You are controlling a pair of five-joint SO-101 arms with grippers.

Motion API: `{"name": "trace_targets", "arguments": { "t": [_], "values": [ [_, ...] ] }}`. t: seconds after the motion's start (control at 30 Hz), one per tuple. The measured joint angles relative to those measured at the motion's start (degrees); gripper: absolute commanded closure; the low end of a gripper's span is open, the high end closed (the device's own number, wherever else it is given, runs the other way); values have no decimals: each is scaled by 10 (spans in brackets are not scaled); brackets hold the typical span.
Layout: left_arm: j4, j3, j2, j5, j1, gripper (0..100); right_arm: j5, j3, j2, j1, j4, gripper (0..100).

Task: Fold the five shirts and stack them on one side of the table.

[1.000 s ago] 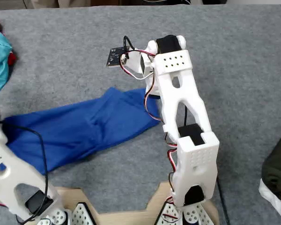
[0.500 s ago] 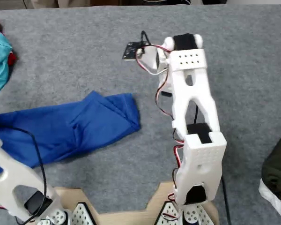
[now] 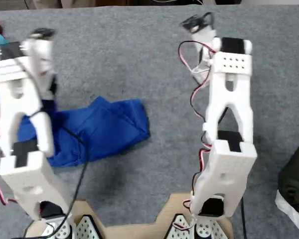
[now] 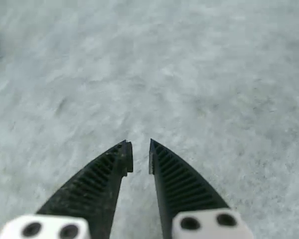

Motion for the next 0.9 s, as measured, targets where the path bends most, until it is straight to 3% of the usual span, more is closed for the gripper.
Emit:
{"name": "trace_targets", "arguments": {
  "t": [0.27, 0.47, 0.9],
  "values": [
    [0, 47, -33, 78, 206, 981, -125, 0, 101, 76, -176, 917],
    [0, 44, -33, 120, 316, 981, -144, 1, 111, 114, -211, 917],
    [1, -162, 187, 207, 344, 980, -144, 1, 112, 117, -212, 917]
  ]
}}
